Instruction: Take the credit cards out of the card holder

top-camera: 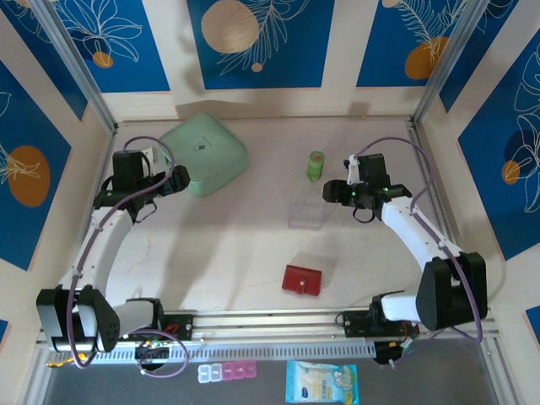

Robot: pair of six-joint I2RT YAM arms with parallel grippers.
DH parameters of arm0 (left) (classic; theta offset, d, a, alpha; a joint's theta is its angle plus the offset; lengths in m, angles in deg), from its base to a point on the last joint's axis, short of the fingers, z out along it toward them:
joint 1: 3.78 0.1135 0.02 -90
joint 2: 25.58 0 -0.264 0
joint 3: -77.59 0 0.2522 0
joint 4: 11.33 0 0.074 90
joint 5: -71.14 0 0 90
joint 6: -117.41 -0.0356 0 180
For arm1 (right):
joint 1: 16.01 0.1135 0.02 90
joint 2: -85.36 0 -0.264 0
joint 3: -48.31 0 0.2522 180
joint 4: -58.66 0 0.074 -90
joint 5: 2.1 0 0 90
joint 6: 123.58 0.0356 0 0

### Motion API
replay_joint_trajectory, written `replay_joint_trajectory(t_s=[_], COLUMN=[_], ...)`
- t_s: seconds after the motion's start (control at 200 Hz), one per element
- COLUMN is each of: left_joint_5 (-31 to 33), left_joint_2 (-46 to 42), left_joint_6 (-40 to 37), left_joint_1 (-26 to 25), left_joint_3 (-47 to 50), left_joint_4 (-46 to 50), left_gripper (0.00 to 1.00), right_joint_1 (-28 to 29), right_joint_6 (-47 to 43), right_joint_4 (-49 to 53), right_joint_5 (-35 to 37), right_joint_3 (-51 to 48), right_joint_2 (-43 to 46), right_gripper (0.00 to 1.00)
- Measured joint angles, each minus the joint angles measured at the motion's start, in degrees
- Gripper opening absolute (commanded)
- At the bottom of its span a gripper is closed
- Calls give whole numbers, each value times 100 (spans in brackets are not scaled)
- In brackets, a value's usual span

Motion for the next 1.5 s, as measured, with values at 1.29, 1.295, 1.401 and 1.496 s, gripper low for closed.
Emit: replay_joint_trajectory(t_s=[1.29,1.295,1.401,1.496], left_joint_5=[-407,-407,-407,-407], left_joint_2=[-76,-76,-76,-76], left_joint_6=[-251,-251,-251,-251], left_joint_1=[201,201,201,201], left_joint_3=[39,39,39,39], left_joint_4=[345,348,345,345], left_gripper=[96,96,96,96], right_joint_1=[494,494,516,525], right_joint_6=[767,765,767,767], right_joint_4=[638,638,638,636], right_joint_5=[592,592,592,595], right_joint_3=[1150,1150,1158,1158], right_joint_2=[-2090,-2094,-2131,-2149], right_gripper=[21,21,20,18])
